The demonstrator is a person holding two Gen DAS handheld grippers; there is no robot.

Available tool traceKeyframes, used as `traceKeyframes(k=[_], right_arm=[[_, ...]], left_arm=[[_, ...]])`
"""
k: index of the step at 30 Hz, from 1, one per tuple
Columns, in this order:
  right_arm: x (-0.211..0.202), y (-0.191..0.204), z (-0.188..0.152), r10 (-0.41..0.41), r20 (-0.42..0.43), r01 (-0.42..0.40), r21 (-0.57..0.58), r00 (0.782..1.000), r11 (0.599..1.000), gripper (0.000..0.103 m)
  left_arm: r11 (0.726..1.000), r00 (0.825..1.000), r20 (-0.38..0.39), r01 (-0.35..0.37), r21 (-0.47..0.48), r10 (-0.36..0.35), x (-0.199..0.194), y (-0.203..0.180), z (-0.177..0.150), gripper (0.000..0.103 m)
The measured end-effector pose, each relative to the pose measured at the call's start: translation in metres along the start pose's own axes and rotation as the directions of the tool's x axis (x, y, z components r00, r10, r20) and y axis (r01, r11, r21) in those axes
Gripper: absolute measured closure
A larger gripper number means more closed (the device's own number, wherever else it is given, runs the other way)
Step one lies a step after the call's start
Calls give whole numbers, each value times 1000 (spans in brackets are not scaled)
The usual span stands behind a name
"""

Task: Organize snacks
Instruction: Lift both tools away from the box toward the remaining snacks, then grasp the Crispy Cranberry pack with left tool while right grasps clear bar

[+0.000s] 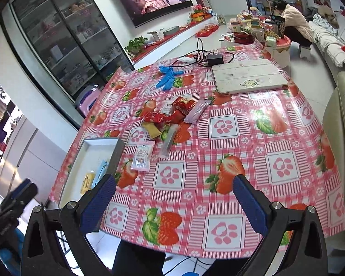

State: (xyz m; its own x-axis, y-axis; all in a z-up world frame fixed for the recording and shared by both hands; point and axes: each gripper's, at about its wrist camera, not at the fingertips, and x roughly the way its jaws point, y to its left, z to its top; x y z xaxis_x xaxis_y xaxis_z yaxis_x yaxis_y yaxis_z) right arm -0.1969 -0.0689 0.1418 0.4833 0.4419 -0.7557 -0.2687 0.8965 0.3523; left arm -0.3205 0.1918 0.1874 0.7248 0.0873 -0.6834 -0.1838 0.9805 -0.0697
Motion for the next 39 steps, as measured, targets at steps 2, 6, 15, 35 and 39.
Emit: traceKeyframes(k=[2,6,15,35,39], right_arm=[[20,-3,3,3,-35,-3,14,999,1000,1],[70,-10,5,-12,-124,15,25,992,1000,1],[168,-4,21,-87,-219,79,-46,972,996,1],[226,-18,48,-138,-180,95,-229,974,969,75],[208,-42,40,-136,-178,98,-211,975,973,75]], left_arm=[[1000,999,-32,-1,14,1,19,-7,-2,16],[999,994,-110,-6,50,11,64,-17,-20,15],[996,977,-207,-30,89,48,146,-31,-35,15],[987,944,-306,-84,137,123,281,-63,-19,15],[996,947,-308,-77,47,88,290,-58,-20,21]])
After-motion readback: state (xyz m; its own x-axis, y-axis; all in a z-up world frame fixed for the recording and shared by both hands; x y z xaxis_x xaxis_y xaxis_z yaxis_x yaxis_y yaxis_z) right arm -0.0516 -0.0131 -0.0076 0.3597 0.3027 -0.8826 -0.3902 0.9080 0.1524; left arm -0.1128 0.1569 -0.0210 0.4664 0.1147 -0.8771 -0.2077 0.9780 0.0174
